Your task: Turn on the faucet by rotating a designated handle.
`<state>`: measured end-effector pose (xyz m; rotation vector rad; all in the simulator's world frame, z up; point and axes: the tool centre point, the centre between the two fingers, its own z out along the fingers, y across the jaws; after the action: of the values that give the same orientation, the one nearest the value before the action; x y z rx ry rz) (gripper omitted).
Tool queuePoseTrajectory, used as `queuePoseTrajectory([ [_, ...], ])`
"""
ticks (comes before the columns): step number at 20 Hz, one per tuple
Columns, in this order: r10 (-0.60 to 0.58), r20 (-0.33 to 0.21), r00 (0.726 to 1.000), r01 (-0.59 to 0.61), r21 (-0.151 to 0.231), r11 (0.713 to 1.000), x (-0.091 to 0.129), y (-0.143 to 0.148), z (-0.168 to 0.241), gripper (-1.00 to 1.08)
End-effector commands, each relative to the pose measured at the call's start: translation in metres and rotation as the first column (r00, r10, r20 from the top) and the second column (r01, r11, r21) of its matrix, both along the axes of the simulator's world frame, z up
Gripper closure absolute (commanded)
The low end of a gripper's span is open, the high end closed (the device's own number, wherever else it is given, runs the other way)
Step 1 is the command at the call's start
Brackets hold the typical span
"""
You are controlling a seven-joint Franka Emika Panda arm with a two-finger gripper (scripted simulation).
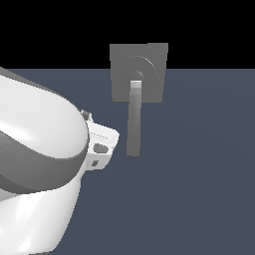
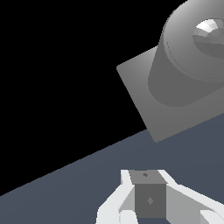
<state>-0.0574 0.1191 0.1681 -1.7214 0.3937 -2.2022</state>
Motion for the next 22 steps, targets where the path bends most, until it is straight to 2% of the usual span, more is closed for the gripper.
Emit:
queuePoseTrajectory([
  [1, -0.044, -0.076, 0.996, 0.035, -0.117, 0.993, -0.005, -0.022, -0.028, 1.08],
  [5, -0.103, -0.158, 0.982, 0.061, -0.251, 0.966, -0.014, -0.051, -0.059, 1.08],
  [7, -0.126, -0.186, 0.974, 0.066, -0.299, 0.952, -0.018, -0.061, -0.07, 1.08],
  [10, -0.151, -0.214, 0.965, 0.069, -0.348, 0.935, -0.023, -0.073, -0.081, 1.08],
  [13, -0.163, -0.227, 0.96, 0.07, -0.37, 0.927, -0.025, -0.078, -0.086, 1.08],
  [18, -0.163, -0.227, 0.96, 0.07, -0.369, 0.927, -0.025, -0.078, -0.086, 1.08],
  [22, -0.163, -0.227, 0.96, 0.07, -0.369, 0.927, -0.026, -0.093, -0.085, 1.08],
])
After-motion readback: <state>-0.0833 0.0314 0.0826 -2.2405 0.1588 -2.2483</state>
